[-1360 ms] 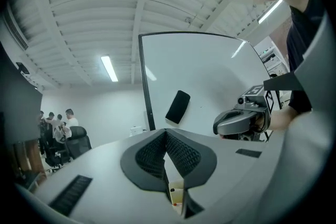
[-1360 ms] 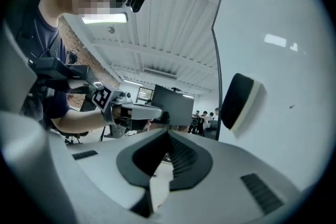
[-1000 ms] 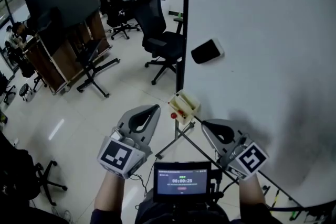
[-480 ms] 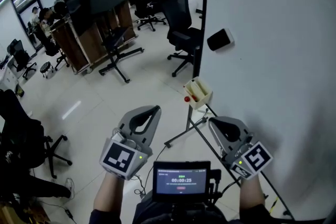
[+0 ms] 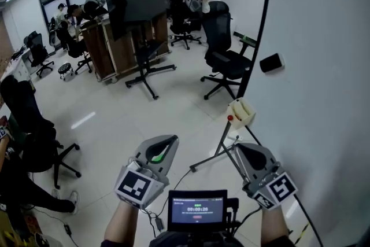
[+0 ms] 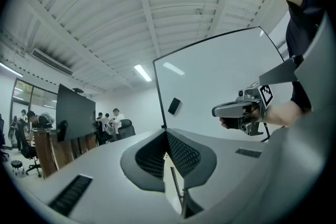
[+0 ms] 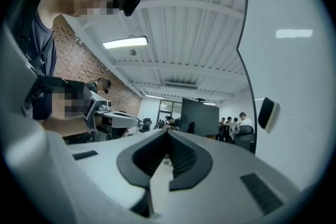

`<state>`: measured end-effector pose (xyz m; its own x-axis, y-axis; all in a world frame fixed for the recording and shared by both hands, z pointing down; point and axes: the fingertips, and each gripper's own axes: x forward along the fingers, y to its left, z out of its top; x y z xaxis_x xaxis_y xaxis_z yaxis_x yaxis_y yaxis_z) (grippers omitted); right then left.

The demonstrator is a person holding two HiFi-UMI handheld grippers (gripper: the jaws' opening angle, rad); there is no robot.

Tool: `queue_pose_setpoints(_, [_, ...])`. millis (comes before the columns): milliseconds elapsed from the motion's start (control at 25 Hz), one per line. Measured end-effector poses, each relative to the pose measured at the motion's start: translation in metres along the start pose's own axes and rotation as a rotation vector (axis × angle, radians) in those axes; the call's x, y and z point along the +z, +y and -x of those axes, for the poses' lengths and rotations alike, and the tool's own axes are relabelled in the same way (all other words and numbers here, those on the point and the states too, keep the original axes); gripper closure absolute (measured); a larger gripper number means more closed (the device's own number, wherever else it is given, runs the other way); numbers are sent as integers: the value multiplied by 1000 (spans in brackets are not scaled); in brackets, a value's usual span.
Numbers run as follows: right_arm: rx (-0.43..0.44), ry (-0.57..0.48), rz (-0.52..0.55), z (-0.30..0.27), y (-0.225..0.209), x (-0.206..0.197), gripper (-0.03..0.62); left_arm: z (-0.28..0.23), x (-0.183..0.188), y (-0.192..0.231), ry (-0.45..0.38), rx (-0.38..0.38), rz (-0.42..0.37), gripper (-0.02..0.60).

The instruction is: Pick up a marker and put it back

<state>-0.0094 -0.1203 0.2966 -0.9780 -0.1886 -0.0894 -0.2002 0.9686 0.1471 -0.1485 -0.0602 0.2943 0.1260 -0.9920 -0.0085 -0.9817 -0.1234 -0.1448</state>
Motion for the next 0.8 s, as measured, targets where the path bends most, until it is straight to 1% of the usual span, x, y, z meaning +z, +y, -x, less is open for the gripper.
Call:
queue_pose_setpoints(200, [-2,6,21,-12,63,11,580,59,7,16,-47,-2,10,575])
queue_pose_setpoints(320, [-13,29,33,-6,103,13,580,91,5,11,-63,-29,22,575])
queue_pose_setpoints(440, [-33,57,59,7,129,13,580,108,4,-1,-70,-66,39,575])
queue_pose_setpoints(560, [-71,77,68,30,140,15,580,111,5,-17,-69,-87,35,575])
queue_pose_setpoints(680, [-117,66,69,57,138,22,580,106,5,-36,-62,-74,13,575])
queue_pose_setpoints(800, [-142,56,71,86,136,27,580,108,10,-59,-61,-80,26,575])
